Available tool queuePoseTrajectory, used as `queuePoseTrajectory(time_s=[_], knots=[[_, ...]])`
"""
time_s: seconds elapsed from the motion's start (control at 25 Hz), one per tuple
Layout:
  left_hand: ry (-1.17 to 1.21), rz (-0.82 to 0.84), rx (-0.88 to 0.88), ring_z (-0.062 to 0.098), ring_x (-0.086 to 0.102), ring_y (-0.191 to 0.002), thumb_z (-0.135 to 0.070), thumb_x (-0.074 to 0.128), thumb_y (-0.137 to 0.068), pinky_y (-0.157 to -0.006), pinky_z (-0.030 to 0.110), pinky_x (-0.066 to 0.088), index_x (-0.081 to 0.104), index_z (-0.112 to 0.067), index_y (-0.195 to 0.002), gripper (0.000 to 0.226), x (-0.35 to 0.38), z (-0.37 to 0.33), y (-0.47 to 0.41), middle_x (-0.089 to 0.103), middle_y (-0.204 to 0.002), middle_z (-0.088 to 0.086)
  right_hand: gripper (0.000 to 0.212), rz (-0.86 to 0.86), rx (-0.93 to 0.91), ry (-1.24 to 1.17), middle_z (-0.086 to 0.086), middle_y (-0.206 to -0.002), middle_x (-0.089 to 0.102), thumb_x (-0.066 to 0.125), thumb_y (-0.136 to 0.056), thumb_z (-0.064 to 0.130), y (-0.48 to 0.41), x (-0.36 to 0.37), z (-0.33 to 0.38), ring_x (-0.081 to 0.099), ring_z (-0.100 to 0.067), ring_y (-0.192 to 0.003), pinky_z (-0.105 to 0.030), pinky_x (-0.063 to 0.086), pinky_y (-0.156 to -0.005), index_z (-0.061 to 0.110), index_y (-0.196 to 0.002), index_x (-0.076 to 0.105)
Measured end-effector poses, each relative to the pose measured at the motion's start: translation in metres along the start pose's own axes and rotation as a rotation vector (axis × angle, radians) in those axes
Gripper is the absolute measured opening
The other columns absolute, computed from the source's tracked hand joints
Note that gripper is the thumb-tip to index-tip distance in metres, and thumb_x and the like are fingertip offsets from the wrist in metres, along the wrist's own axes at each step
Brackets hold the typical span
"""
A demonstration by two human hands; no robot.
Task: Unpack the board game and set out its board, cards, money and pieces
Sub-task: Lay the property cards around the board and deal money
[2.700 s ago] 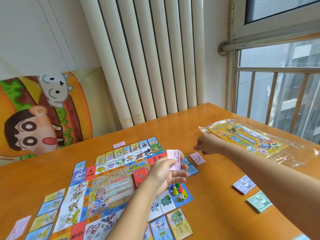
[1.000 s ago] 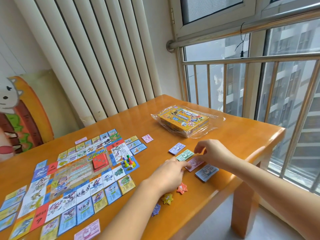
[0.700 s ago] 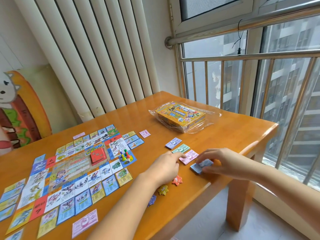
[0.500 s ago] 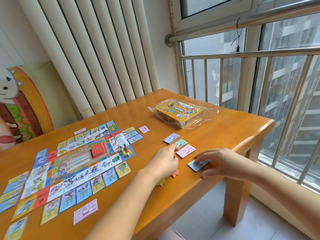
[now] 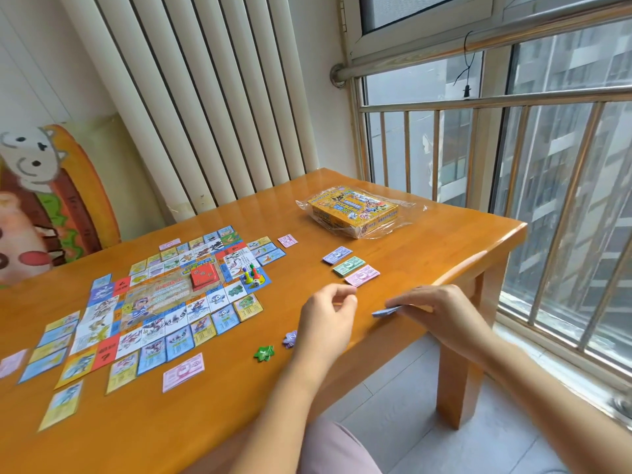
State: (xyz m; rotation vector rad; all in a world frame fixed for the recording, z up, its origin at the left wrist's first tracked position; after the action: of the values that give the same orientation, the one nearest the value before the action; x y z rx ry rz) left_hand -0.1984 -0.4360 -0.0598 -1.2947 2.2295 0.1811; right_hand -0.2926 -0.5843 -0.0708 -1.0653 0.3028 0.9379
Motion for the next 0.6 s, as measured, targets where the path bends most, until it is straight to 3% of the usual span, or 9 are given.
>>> queuePoseTrajectory(time_s=[0.04,0.12,0.2,0.32,0.44,0.52,0.6], knots=[[0.150,-0.003,-0.110,0.016,0.066,-0.088,-0.022,0.052,-0.095,-0.078,0.031,0.055,0.067,-0.013,-0.105,0.020,-0.002,0.008,0.007,0.069,-0.092,-0.002,0.018,-0.074,0.000,-0.056,0.011,-0.095,0.073,0.068,-0.082,0.011,0.002,0.001,0.009,0.066,0.000,-0.090,-0.016,0.050,-0.082,0.021,-0.093,0.078],[0.411,0.062,-0.276,0.016,0.068,-0.084,-0.028,0.051,-0.097,-0.069,0.026,0.055,0.067,-0.013,-0.097,0.022,0.000,0.017,0.023,0.071,-0.089,0.000,0.019,-0.206,-0.032,-0.080,0.009,-0.100,0.071,0.065,-0.082,0.012,0.004,0.005,0.031,0.065,-0.003,-0.095,-0.013,0.048,-0.086,0.019,-0.093,0.078],[0.559,0.082,-0.311,0.016,0.067,-0.082,-0.027,0.054,-0.095,-0.067,0.024,0.054,0.069,-0.013,-0.091,0.021,-0.005,0.018,0.034,0.072,-0.086,0.003,0.017,-0.247,-0.097,-0.029,0.006,-0.103,0.072,0.062,-0.087,0.020,0.000,0.017,0.054,0.065,-0.007,-0.097,-0.015,0.048,-0.087,0.019,-0.094,0.078],[0.687,-0.021,-0.323,0.016,0.066,-0.077,-0.011,0.060,-0.091,-0.061,0.021,0.054,0.068,-0.005,-0.101,0.014,-0.029,0.036,0.041,0.072,-0.089,0.010,0.025,-0.262,-0.208,0.015,0.002,-0.104,0.072,0.054,-0.091,0.024,-0.012,0.032,0.085,0.067,-0.014,-0.097,-0.020,0.049,-0.087,0.017,-0.095,0.078],[0.927,-0.084,-0.412,0.013,0.066,-0.064,0.001,0.060,-0.087,-0.052,0.018,0.052,0.066,-0.003,-0.099,0.015,-0.045,0.059,0.048,0.071,-0.080,0.009,0.024,-0.231,-0.294,0.017,0.002,-0.104,0.072,0.054,-0.091,0.022,-0.024,0.051,0.114,0.066,-0.014,-0.098,-0.022,0.051,-0.086,0.017,-0.095,0.077],[1.037,-0.144,-0.435,0.011,0.065,-0.058,0.005,0.059,-0.085,-0.048,0.017,0.051,0.067,-0.002,-0.097,0.016,-0.058,0.071,0.053,0.071,-0.074,0.008,0.024,-0.183,-0.278,-0.016,0.002,-0.106,0.072,0.054,-0.088,0.014,-0.032,0.068,0.125,0.066,-0.012,-0.099,-0.021,0.051,-0.086,0.017,-0.097,0.076],[1.003,-0.237,-0.412,0.008,0.064,-0.054,0.007,0.060,-0.084,-0.047,0.016,0.050,0.067,-0.005,-0.093,0.016,-0.080,0.081,0.057,0.070,-0.069,0.004,0.038,-0.134,-0.190,-0.109,0.004,-0.110,0.071,0.049,-0.079,-0.001,-0.042,0.086,0.130,0.064,-0.007,-0.102,-0.021,0.051,-0.087,0.017,-0.100,0.075]])
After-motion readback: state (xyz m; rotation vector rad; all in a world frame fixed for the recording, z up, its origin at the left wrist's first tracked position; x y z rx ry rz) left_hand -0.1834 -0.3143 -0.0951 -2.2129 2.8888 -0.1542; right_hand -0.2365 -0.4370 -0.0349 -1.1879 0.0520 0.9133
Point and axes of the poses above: each hand's wrist, its own y-axis away from the middle knuckle, its own x-axis out of the palm, z = x × y, the point moved 9 cm from there along -y, towards the middle knuckle
